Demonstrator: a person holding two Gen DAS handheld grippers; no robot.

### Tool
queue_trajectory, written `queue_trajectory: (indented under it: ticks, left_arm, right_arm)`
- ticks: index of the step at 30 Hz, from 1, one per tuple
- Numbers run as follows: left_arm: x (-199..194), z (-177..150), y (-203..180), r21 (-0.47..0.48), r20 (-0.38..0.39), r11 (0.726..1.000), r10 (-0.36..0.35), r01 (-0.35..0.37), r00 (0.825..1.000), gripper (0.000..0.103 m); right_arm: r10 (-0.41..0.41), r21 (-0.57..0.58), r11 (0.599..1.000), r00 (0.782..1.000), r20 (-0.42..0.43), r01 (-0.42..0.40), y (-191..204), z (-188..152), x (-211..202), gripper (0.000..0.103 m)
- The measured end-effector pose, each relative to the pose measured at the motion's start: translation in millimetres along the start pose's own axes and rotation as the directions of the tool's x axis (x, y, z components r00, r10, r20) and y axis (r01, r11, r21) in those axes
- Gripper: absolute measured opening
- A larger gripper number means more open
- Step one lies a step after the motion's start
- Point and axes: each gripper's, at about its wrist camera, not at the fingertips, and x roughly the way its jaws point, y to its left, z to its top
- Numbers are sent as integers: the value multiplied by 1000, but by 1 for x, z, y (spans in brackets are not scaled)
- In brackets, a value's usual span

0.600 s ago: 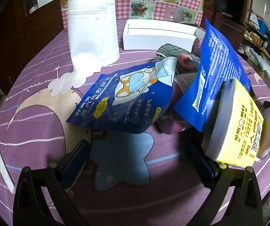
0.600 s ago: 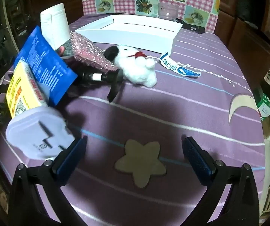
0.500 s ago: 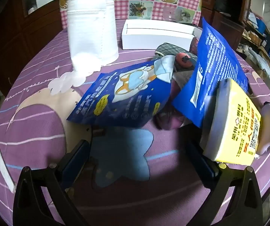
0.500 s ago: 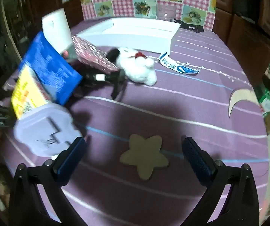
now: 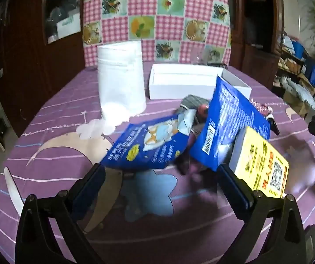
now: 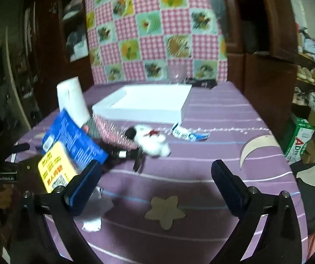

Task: Organize soft objects

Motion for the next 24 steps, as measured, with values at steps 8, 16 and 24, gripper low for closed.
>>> queue_trajectory:
  ticks: [8,16,24]
  left_arm:
    - [-11,-1,7,-41,91,999,18,-14,996,102]
    - [-19,-7,-1,-37,125,999,18,-14,992,102]
    - [-20,-6,3,-70,121,997,36,-27,992,102]
  right_arm:
    - [-100,-37,994,993,56,102,6,2,-6,100]
    - [-87,-52,995,994,64,91,8,3,-8,100]
    - [-72,-57,995,995,68,76,11,2,-10,100]
